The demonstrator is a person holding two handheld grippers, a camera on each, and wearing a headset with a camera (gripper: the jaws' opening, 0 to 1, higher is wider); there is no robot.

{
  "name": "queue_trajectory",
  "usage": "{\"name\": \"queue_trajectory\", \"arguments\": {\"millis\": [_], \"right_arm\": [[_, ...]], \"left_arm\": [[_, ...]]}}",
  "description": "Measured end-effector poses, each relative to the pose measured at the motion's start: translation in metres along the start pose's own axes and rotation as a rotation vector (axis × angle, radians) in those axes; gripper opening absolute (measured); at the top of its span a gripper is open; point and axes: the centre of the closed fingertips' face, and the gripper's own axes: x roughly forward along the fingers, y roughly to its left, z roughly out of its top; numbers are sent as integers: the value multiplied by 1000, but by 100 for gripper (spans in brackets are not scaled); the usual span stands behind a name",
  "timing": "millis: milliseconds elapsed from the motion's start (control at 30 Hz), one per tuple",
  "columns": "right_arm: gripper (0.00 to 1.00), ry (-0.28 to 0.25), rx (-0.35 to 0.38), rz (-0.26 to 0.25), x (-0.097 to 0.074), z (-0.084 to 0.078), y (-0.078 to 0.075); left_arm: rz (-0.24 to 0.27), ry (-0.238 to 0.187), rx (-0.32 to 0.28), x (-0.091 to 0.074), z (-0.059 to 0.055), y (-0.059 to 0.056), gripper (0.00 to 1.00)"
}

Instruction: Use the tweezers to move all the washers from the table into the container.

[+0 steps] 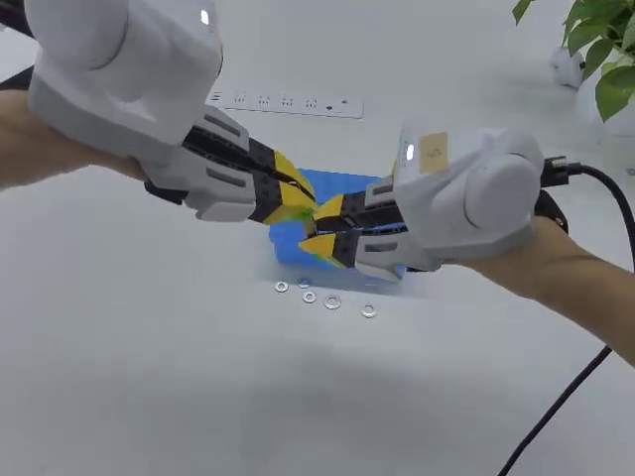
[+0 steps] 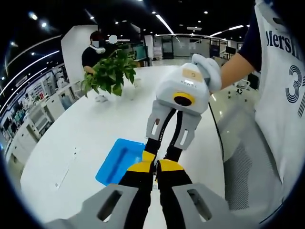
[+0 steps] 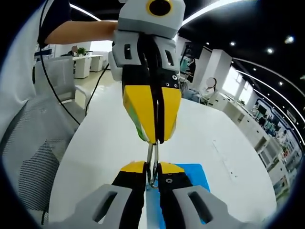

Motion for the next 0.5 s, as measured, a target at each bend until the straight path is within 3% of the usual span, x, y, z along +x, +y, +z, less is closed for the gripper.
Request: {"name": "queue_trajectory", "arguments": {"millis": [200,300,500], "right_arm": [[10,3,-7,-26,-1,-2,-23],[10,35,-23,-45,3,-12,-36],[10,27,34,-68,9,-31,-57]], "left_arm": [[4,6,29,7,4,28,7],[-7,48,44,16,0,39,7],[-21,41,39,36,-3,59,7]]}}
